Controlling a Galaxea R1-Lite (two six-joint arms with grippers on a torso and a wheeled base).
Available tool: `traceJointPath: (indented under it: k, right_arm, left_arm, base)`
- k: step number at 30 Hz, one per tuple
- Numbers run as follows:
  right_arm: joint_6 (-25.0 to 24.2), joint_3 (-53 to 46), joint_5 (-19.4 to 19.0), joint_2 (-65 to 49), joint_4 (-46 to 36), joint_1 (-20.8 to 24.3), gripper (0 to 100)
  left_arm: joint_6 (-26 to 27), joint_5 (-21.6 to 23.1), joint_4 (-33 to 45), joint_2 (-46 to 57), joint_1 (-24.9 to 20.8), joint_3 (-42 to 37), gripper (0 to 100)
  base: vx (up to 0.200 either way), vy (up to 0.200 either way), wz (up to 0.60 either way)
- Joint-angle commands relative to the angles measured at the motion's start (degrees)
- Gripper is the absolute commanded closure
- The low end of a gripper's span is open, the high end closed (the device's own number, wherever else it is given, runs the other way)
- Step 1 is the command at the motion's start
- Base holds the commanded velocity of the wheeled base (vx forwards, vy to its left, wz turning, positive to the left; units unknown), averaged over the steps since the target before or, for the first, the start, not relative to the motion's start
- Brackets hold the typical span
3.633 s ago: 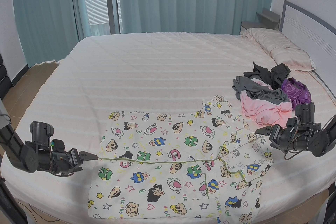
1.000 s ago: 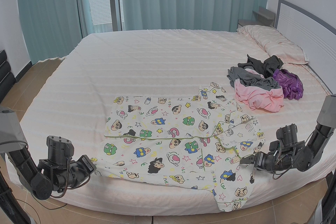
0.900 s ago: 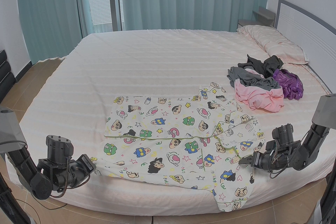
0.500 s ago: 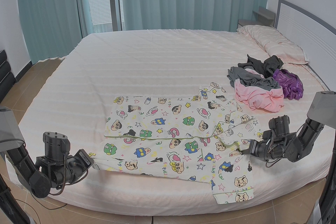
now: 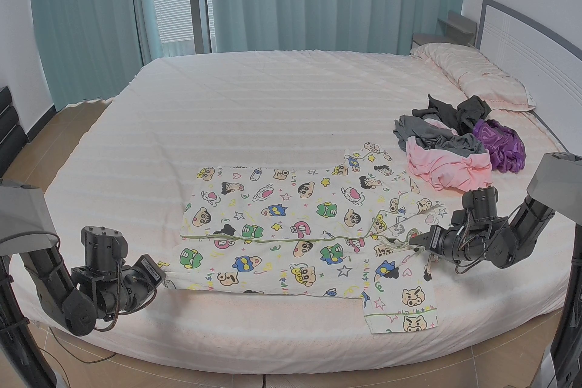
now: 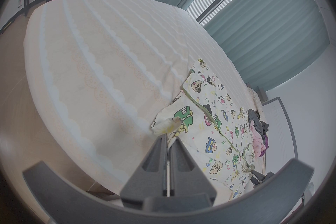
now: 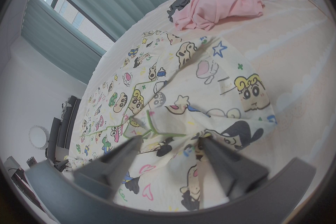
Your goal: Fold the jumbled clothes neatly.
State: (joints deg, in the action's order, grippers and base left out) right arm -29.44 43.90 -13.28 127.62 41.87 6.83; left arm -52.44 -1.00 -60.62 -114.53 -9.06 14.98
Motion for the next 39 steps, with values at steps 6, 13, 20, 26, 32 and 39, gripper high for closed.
traceJointPath:
  k: [6,13,20,26,32,39]
  right_arm:
    - [-0.2,-5.0,-0.5,-8.2,0.1,-1.1,0]
    - [-0.1,-11.1,-0.8,-14.2,-0.4,-2.2,0]
    - [0.4,-18.5,-1.1,-17.9,0.0,-3.8,0]
    - [4.7,-25.9,-3.7,-21.5,-0.3,-3.1,0]
    - [8.1,-30.8,-6.7,-18.3,0.0,-0.9,0]
    - [10.2,-30.5,-7.1,-12.4,0.4,1.5,0]
  left_arm:
    - [0.0,0.3,-1.0,-2.6,-0.1,-0.2,100]
    - [-0.1,0.3,-1.1,-2.1,-0.3,-0.7,100]
    - [-0.1,0.9,-1.1,-0.3,-0.3,-2.1,100]
    - [-0.1,1.3,-1.1,1.1,-0.7,-2.9,100]
    - [0.0,1.3,-1.1,1.2,-0.9,-3.1,100]
    - [0.0,1.3,-1.1,1.1,-1.0,-3.1,100]
  base:
    - [0.0,0.0,0.0]
    - [0.0,0.0,0.0]
    - [0.0,0.0,0.0]
    - [0.0,0.0,0.0]
    - [0.0,0.0,0.0]
    - [0.0,0.0,0.0]
